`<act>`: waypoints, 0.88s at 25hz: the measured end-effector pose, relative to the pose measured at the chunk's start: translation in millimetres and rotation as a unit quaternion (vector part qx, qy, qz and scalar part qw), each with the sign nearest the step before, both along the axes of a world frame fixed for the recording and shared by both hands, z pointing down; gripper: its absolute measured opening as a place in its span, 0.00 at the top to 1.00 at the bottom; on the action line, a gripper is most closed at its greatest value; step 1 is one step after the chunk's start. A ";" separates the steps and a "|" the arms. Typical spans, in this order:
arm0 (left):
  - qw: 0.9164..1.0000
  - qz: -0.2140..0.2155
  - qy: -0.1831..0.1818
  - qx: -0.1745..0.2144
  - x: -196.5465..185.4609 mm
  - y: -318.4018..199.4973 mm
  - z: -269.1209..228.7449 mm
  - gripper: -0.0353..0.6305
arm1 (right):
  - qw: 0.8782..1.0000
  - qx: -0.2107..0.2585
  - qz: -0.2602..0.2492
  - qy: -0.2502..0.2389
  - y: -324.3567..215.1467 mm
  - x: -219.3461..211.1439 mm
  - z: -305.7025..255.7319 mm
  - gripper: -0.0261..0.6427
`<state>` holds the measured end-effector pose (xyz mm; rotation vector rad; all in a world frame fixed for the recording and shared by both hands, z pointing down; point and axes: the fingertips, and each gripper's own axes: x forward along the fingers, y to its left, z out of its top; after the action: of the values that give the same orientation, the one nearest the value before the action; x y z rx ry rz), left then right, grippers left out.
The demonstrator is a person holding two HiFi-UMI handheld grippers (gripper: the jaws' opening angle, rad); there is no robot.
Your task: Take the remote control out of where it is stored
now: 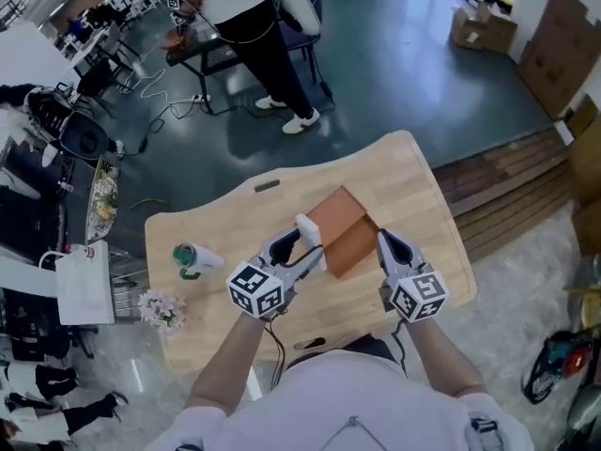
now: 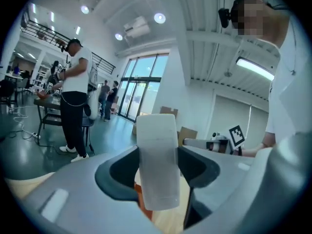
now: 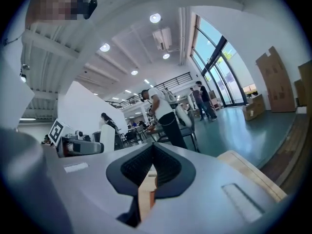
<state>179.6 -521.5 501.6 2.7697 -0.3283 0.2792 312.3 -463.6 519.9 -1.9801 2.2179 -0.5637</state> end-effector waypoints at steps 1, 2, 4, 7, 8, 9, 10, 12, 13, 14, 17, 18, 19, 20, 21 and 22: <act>1.000 -0.013 0.021 -0.002 -14.4 0.1 -12.2 0.56 | 1.000 0.006 -0.015 0.001 -6.1 -9.1 -8.3 0.92; 0.999 -0.028 0.043 -0.004 -27.9 0.2 -24.2 0.56 | 0.999 0.011 -0.030 0.002 -11.3 -18.0 -16.8 0.92; 0.995 -0.056 0.076 0.006 -52.1 1.0 -47.0 0.56 | 0.998 0.020 -0.055 0.002 -19.5 -35.4 -34.6 0.92; 0.991 -0.089 0.089 0.054 -78.7 3.5 -75.2 0.56 | 0.995 0.040 -0.086 0.000 -28.6 -60.4 -62.4 0.92; 0.989 -0.097 0.087 0.068 -85.5 5.1 -81.6 0.56 | 0.995 0.046 -0.093 -0.001 -30.0 -68.0 -69.7 0.92; 0.988 -0.103 0.084 0.079 -91.7 6.6 -86.2 0.56 | 0.994 0.051 -0.099 -0.001 -31.0 -74.8 -75.3 0.92; 0.987 -0.110 0.082 0.086 -97.5 7.4 -89.7 0.56 | 0.993 0.055 -0.104 -0.001 -32.1 -80.8 -79.6 0.92; 0.985 -0.123 0.084 0.091 -108.3 7.5 -94.7 0.56 | 0.992 0.058 -0.114 0.001 -35.0 -90.8 -85.6 0.92; 0.984 -0.129 0.087 0.091 -113.0 7.1 -96.8 0.56 | 0.991 0.058 -0.119 0.002 -36.3 -94.7 -88.1 0.92; 0.983 -0.135 0.089 0.092 -116.7 6.5 -98.6 0.56 | 0.991 0.056 -0.123 0.005 -37.6 -97.5 -90.5 0.92; 0.981 -0.148 0.093 0.089 -121.7 5.7 -102.4 0.56 | 0.990 0.046 -0.130 0.011 -39.9 -97.6 -93.9 0.92; 0.980 -0.151 0.095 0.086 -122.0 5.7 -102.9 0.56 | 0.991 0.042 -0.130 0.011 -40.2 -95.7 -93.1 0.92; 0.980 -0.152 0.098 0.083 -122.0 5.4 -102.8 0.56 | 0.991 0.038 -0.129 0.010 -41.0 -93.7 -91.8 0.92; 0.980 -0.153 0.101 0.082 -121.8 4.4 -102.0 0.56 | 0.991 0.036 -0.127 0.010 -42.4 -91.8 -90.2 0.92; 0.979 -0.154 0.103 0.082 -121.7 3.1 -100.7 0.56 | 0.991 0.036 -0.126 0.011 -44.3 -90.8 -88.6 0.92; 0.979 -0.154 0.104 0.083 -121.7 1.7 -99.1 0.56 | 0.991 0.036 -0.126 0.012 -46.2 -90.6 -87.3 0.92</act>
<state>57.9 -519.8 402.4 2.8191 -0.7438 -0.1190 221.8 -509.8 432.6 -1.6952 2.4841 -0.4798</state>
